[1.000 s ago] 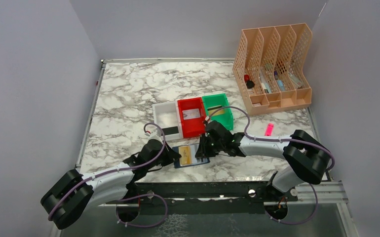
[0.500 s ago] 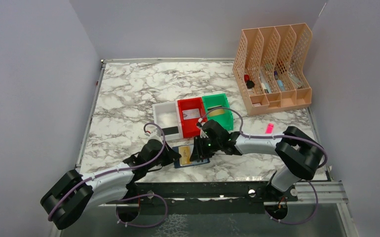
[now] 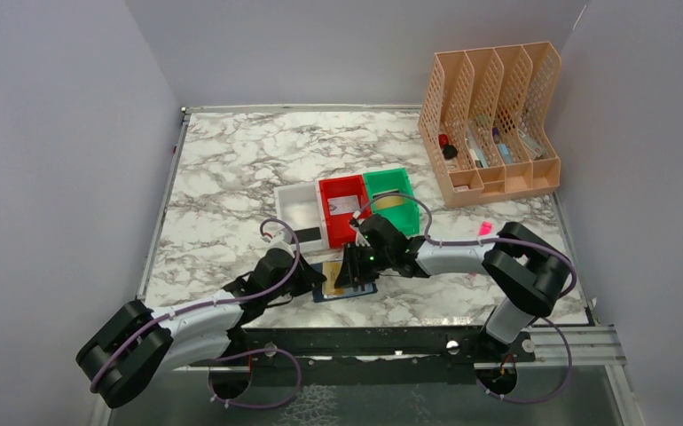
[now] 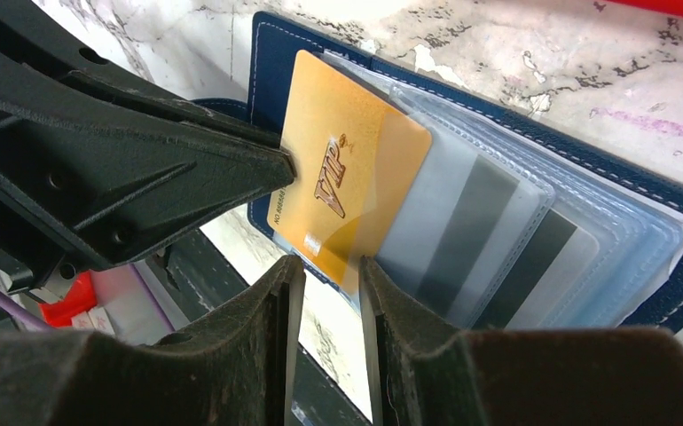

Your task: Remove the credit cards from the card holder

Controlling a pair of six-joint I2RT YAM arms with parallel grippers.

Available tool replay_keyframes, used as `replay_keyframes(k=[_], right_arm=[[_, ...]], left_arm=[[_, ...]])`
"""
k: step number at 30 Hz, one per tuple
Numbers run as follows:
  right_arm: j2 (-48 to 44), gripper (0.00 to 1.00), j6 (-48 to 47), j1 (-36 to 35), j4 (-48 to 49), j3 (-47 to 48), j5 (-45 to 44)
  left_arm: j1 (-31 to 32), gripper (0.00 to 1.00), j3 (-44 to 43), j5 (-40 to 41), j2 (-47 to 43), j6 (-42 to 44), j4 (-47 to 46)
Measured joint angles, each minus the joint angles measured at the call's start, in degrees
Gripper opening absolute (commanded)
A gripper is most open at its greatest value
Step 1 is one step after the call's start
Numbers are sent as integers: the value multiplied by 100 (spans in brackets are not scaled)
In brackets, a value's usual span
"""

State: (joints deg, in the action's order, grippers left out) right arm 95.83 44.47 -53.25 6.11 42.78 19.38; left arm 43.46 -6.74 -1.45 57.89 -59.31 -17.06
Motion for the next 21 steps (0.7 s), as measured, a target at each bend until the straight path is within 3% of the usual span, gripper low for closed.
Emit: replay_keyframes(k=[21], right_arm=[[50, 35, 356, 22, 181, -76, 17]], left_arm=[[-35, 23, 15, -118, -94, 44, -232]])
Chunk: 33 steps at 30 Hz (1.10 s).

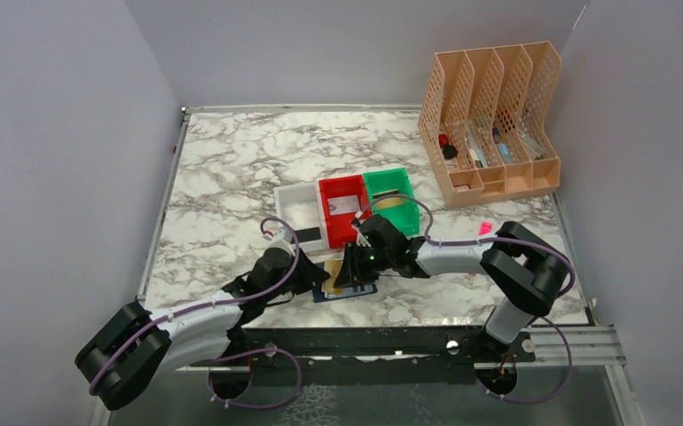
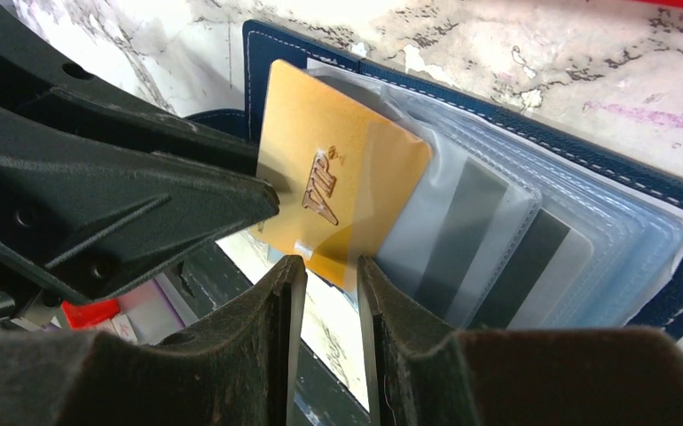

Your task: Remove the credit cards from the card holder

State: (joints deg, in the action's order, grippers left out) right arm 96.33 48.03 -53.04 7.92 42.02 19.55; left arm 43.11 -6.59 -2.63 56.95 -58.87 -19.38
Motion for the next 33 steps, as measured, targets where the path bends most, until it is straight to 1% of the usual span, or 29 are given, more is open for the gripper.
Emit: replay_keyframes(k=[4, 11, 13, 16, 18, 23, 27, 33], right_arm=[[24, 35, 24, -13, 44, 0, -13], [44, 35, 63, -15, 92, 0, -48], [44, 35, 68, -15, 87, 2, -66], [42, 35, 85, -15, 79, 2, -98], [33, 35, 101, -24, 68, 2, -129], [-2, 35, 103, -55, 44, 13, -232], [-50, 35, 101, -52, -72, 31, -289], [-197, 36, 50, -52, -350, 31, -437]], left_arm=[[9, 23, 0, -168, 72, -2, -103], [9, 10, -4, -302, 295, -7, -160], [9, 5, -4, -299, 286, -37, -184], [11, 3, -4, -280, 192, -66, -157], [15, 4, -24, -199, 4, -50, 59], [57, 6, -284, 26, -551, 94, 1058], [35, 7, -586, 431, -1003, 286, 1740], [35, 3, -732, 658, -1132, 413, 2168]])
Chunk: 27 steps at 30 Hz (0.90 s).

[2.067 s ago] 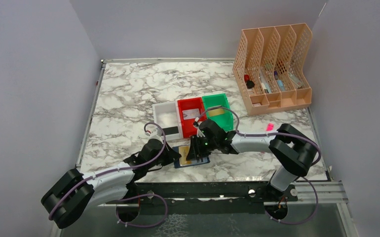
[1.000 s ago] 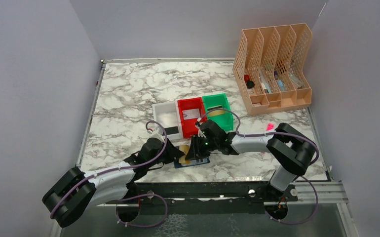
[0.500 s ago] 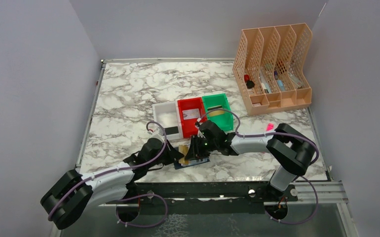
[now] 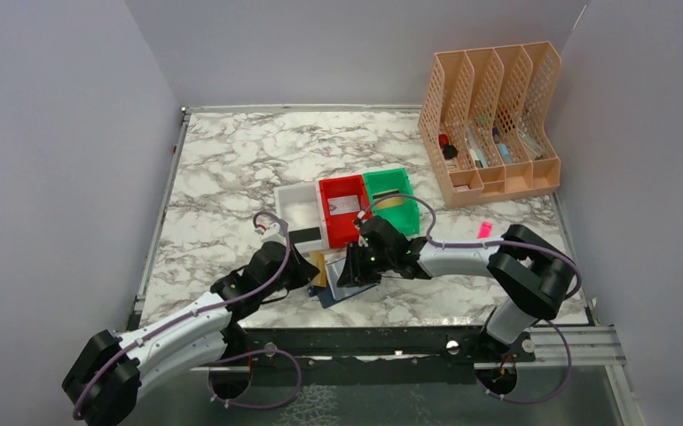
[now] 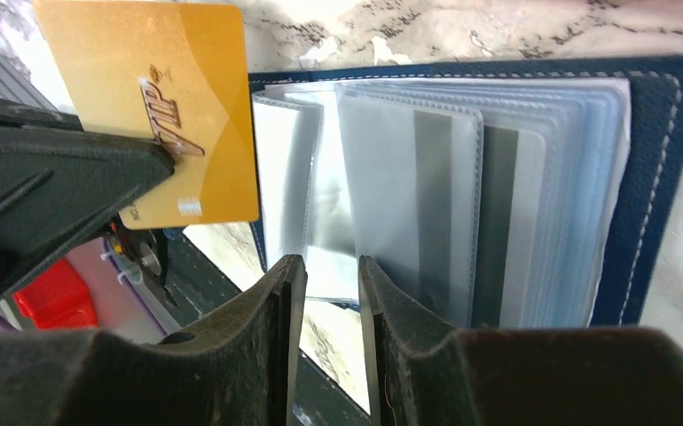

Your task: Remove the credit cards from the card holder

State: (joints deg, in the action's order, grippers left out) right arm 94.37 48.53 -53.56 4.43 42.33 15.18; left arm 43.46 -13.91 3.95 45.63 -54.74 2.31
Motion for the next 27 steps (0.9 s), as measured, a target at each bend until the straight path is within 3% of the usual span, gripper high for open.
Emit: replay_keyframes(k=[8, 17, 22, 27], right_arm=[[-778, 45, -337, 0, -334, -184, -31], [-2374, 78, -1034, 0, -616, -195, -1113], [-2500, 80, -1569, 105, -1091, -4, -1414], [-2592, 80, -1757, 804, -997, -144, -581]], left_arm=[[0, 0, -372, 57, -90, 326, 289], [0, 0, -800, -190, 55, 780, -2], [0, 0, -1010, -348, 415, 898, -315], [-114, 0, -1121, -765, 826, 942, -835]])
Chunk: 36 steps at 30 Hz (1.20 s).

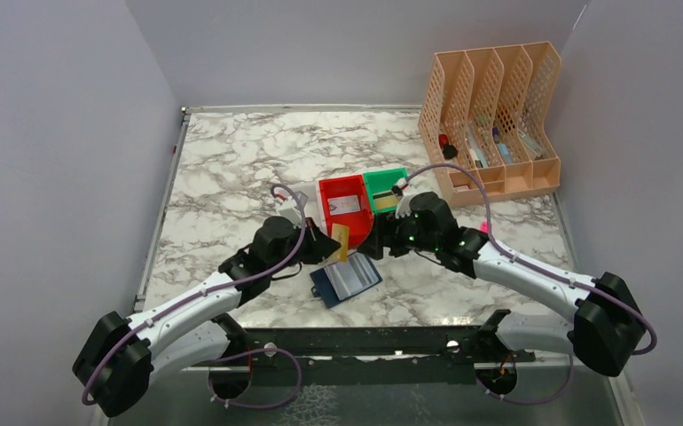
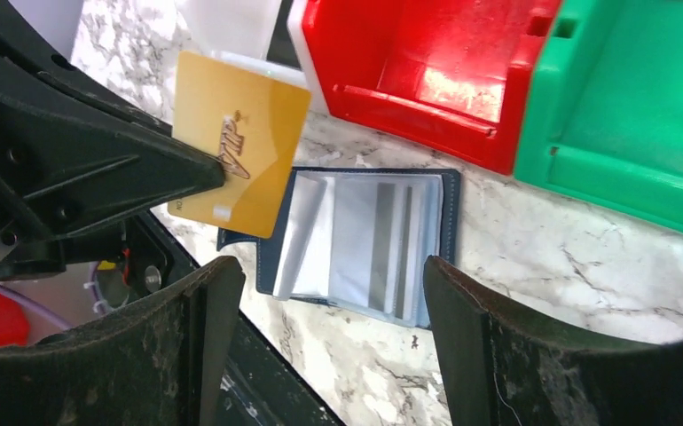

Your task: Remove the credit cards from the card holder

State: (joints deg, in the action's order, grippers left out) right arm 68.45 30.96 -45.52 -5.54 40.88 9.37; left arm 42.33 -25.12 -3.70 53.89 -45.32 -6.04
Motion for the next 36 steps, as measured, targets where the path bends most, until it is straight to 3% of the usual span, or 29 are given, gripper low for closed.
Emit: replay_keyframes(k=[9, 14, 19, 36], right_arm=[[-107, 70, 118, 833, 737, -498, 1963], [-105, 65, 415, 1069, 1410, -686, 2739], [-79, 56, 763, 1202, 1974, -822, 3191], [374, 40, 1825, 1340, 3768, -1021, 4144]], left_arm=[[-815, 0, 149, -1410, 328, -302, -1220], [-848, 0, 243, -1985, 461, -487, -1738], [-848, 0, 352, -2282, 426, -649, -2094], [-850, 0, 363, -2865, 431, -1097, -2973]])
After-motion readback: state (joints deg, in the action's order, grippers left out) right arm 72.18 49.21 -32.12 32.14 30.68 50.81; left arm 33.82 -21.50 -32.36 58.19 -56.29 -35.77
